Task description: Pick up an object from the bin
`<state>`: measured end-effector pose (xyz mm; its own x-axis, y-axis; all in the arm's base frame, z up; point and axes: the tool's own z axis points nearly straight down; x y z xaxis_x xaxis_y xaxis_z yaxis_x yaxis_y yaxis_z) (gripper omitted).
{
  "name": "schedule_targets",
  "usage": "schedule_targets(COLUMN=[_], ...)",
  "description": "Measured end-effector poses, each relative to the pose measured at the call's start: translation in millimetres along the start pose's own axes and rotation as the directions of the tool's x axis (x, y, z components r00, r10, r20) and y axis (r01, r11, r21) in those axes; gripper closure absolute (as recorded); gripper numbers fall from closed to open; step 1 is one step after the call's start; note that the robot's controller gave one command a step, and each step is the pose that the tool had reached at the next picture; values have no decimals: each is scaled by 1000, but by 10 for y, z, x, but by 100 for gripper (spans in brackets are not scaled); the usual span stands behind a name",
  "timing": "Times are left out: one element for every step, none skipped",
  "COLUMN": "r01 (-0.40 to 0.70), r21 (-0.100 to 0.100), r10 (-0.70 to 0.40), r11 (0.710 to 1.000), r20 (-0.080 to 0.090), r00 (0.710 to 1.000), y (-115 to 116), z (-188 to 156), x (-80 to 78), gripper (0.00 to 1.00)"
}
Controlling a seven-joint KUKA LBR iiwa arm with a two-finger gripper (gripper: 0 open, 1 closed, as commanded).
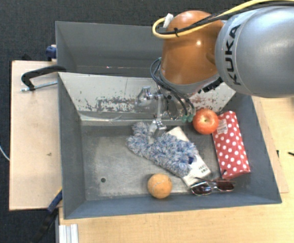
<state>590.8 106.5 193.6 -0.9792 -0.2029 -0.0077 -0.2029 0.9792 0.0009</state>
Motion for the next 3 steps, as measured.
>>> schedule_targets(r01=[0, -16, 92], r21=[0, 0, -1], r10=[0, 16, -92], r11=[1000, 1000, 996], r20=[0, 4, -5], r00=[1000, 1000, 996], y=[-4, -41, -389], z=[-12, 389, 1136], x=[-4, -44, 70], gripper=[0, 0, 100])
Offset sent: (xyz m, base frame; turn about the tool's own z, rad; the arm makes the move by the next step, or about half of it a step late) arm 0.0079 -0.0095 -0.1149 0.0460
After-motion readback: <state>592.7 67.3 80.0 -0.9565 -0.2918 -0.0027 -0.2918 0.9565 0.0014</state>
